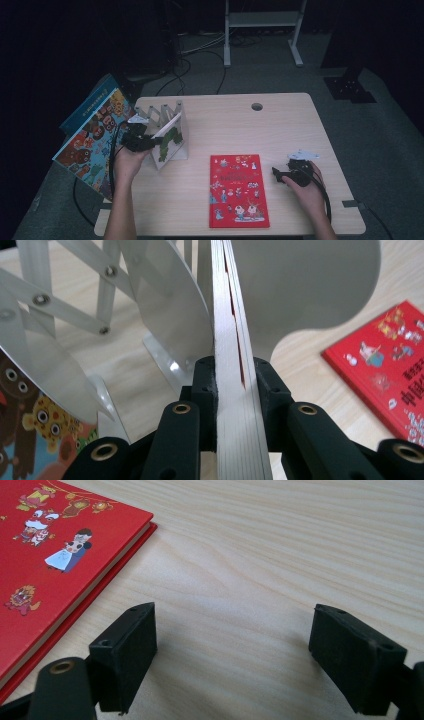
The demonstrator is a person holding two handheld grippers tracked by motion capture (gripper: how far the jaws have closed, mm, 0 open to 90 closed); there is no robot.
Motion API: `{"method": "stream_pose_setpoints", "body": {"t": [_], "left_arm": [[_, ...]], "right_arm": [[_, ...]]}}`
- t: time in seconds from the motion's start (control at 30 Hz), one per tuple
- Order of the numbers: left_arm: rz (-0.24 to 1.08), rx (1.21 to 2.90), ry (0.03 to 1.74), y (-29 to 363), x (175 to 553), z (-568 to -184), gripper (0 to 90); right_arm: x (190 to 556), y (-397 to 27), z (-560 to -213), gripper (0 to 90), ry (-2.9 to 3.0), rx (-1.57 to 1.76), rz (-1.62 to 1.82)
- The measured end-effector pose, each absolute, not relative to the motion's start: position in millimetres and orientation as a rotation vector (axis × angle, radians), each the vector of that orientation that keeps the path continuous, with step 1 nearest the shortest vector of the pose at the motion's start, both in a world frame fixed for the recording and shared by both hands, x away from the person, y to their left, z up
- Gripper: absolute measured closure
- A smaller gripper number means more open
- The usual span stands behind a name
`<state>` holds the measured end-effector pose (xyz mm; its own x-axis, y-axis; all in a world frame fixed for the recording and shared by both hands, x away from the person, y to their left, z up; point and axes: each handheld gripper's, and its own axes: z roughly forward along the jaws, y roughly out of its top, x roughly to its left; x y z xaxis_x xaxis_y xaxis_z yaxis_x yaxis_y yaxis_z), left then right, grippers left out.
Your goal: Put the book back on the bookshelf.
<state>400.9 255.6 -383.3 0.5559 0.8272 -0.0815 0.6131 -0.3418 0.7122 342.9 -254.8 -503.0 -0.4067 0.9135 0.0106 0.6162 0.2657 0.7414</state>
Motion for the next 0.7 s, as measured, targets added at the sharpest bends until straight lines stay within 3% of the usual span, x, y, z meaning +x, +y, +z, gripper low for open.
{"method": "stream_pose_setpoints", "body": {"t": [0.3,0.4,0.53,0.7], "left_arm": [[0.348,2.105,1.136,259.0,398.8,-395.0,71.7],[0.33,2.104,1.148,262.1,394.7,-393.8,60.9],[0.351,2.121,1.119,267.1,381.5,-389.5,55.5],[0.368,2.132,1.087,272.9,364.8,-389.2,57.4]], "right_arm": [[342.9,-254.8,-503.0,18.2,2.121,1.384,0.95],[342.9,-254.8,-503.0,18.2,2.121,1.384,0.95],[342.9,-254.8,-503.0,18.2,2.121,1.384,0.95],[342.9,-254.9,-503.1,18.2,2.121,1.382,0.949]]}}
